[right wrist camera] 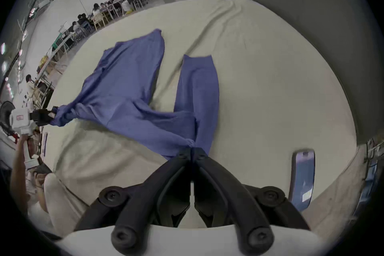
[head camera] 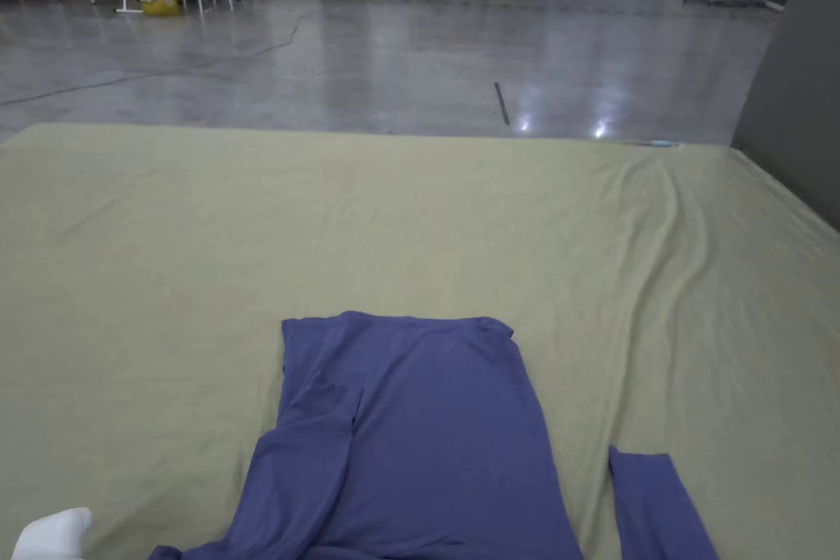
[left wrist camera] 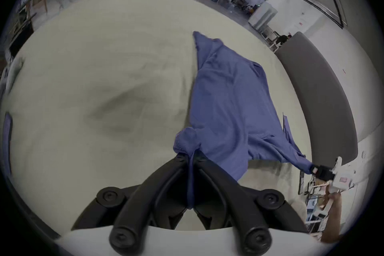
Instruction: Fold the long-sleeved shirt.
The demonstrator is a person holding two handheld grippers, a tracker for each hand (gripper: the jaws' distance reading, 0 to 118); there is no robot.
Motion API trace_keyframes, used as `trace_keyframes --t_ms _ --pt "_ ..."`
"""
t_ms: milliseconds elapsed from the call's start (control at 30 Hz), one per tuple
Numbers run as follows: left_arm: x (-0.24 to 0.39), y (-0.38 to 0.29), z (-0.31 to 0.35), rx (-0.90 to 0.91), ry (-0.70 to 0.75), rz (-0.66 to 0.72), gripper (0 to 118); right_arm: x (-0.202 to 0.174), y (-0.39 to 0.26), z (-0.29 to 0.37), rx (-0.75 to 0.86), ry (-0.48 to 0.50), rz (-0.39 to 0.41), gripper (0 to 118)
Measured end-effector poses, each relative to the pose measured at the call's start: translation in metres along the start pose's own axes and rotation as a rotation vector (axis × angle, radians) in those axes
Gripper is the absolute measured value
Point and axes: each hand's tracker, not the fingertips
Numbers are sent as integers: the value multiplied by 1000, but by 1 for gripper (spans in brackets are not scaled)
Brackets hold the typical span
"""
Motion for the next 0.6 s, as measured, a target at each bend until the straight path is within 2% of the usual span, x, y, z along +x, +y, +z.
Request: trace_keyframes --t_ms 67,267,467,533,567,600 --pt "-8 -13 7 -10 -3 21 0 -2 -17 4 -61 17 -45 3" --pt "-23 -42 29 -21 6 81 0 -6 -49 10 -123 -4 -91 3" --pt "-22 -61 18 -57 37 102 0 -12 -56 -18 -241 -38 -57 4" --pt "-21 -67 8 -106 39 135 1 -11 -55 -33 -254 -37 -67 5" --pt "-19 -68 3 -123 25 146 3 -11 -53 -39 -267 -34 -90 6" --pt "-16 -69 3 -118 30 141 11 -11 -51 -44 -278 -32 -95 15"
